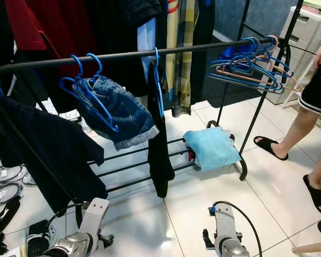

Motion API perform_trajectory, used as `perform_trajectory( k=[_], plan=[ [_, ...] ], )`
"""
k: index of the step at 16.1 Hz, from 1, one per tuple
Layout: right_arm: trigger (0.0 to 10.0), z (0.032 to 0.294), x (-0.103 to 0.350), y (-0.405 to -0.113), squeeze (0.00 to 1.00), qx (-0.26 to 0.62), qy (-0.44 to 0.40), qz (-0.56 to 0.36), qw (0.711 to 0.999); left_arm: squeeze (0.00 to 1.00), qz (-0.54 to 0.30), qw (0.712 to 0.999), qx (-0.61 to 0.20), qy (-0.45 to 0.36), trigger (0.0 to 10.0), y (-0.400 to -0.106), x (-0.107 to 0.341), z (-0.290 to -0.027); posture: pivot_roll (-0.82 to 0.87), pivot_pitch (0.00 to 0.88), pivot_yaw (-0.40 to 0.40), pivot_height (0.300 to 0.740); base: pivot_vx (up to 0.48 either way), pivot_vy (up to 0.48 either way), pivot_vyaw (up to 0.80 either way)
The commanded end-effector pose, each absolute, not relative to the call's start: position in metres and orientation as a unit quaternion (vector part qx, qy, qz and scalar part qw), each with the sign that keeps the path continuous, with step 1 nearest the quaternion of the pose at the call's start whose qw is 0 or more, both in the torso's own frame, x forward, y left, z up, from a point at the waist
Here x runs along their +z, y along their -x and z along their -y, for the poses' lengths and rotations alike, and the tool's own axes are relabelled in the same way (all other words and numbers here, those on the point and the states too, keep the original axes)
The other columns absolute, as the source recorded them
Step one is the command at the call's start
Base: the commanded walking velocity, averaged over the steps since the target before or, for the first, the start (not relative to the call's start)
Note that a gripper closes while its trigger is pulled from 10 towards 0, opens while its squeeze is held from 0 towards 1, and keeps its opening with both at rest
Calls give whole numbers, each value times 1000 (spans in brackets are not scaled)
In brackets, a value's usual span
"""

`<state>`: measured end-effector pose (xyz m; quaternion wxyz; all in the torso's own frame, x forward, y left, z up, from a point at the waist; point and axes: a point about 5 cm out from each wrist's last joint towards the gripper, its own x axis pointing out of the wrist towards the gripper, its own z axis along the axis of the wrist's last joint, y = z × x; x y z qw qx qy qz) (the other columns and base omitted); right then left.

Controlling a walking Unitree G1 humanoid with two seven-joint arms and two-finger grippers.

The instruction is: Hang hanger

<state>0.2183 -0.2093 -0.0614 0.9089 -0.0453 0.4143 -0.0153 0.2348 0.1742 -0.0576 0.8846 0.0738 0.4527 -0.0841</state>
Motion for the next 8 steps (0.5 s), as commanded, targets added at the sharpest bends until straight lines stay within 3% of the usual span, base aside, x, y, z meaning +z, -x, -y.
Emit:
perform_trajectory(
  k=[1,8],
  plan=[
    [10000,207,-65,-214,0,-10,45,-423,905,0,-461,880,-82,-79,10000,-229,-61,-179,-66,81,6,740,0,0,0],
    [10000,208,-64,-214,0,-11,47,-422,905,0,-460,881,-84,-78,10000,-230,-60,-178,-69,78,6,740,0,0,0]
  ],
)
